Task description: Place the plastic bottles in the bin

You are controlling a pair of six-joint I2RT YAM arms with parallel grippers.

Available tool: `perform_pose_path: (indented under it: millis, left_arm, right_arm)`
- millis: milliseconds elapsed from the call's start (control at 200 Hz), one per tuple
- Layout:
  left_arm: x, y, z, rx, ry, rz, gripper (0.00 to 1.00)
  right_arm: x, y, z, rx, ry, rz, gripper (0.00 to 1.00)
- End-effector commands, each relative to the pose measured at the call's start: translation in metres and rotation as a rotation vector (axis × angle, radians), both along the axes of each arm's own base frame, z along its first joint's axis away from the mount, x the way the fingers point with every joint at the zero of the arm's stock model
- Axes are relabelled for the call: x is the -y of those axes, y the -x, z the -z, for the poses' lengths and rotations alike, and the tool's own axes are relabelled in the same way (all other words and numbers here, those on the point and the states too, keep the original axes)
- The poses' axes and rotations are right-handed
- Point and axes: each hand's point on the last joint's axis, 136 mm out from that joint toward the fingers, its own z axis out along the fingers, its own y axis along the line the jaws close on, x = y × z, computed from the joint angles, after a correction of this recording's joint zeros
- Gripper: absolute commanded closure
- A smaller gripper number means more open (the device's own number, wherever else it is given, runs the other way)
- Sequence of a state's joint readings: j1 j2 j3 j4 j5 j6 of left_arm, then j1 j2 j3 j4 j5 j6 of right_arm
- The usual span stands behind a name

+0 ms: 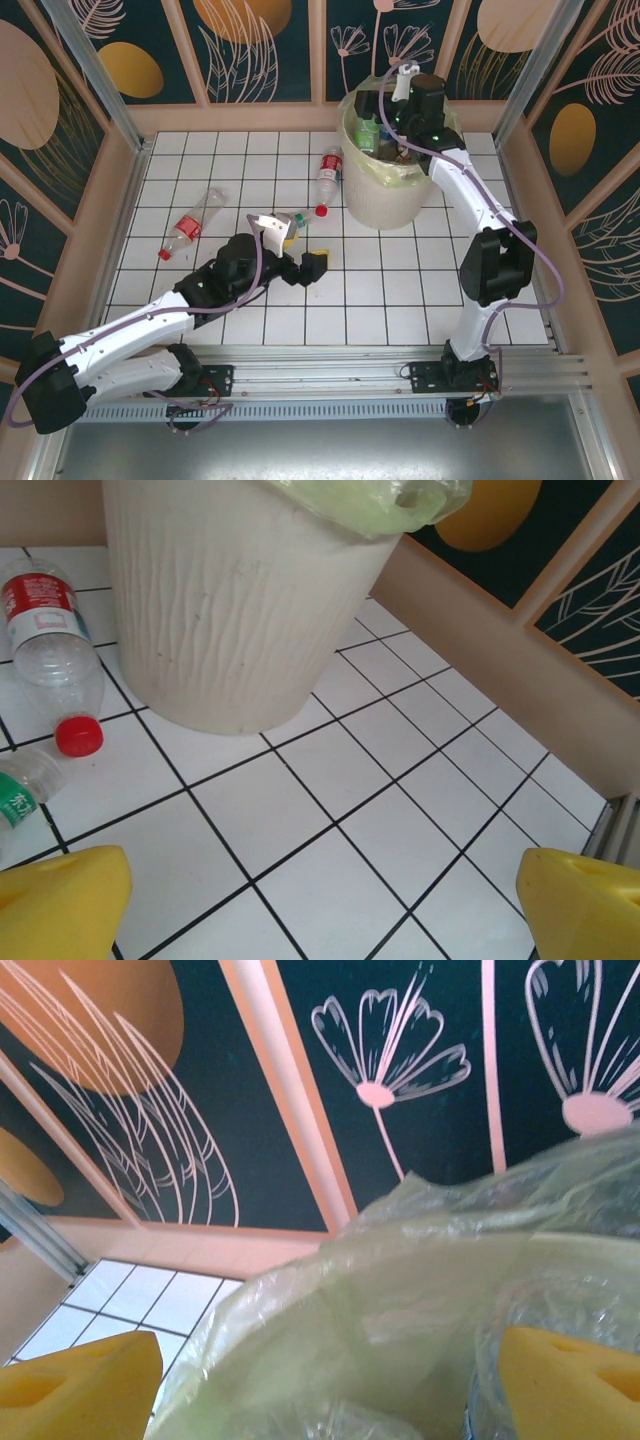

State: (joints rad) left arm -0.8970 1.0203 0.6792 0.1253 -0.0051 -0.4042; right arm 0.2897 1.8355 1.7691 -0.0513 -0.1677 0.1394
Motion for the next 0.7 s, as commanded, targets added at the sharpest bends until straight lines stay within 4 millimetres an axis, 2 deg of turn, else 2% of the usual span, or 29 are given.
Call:
perform_pose_path:
  millis: [0,215,430,565,696]
  left_arm:
    - [-0.005,-0.006,0.004,0.002,-0.046,-0.045,0.01]
    - [-0.016,-0.022,0.02,-0.005,-0.183,-0.122,0.01]
    - [-0.036,-0.052,0.05,-0.078,-0.267,-0.179,0.01]
    - [-0.049,-0.074,0.068,-0.107,-0.392,-0.211,0.01]
    - [-0.061,-0.093,0.085,-0.155,-0.549,-0.21,0.02]
  right_arm:
    - [0.011,0.012,-0.04,0.07,0.015,0.044,0.12]
    - [0.025,0.043,-0.064,0.125,0.02,0.057,0.13]
    - [0.029,0.098,-0.076,0.157,0.016,-0.019,0.13]
    - [0.027,0.14,-0.07,0.133,0.001,-0.093,0.13]
    - [0.022,0.179,-0.05,0.071,-0.028,-0.185,0.12]
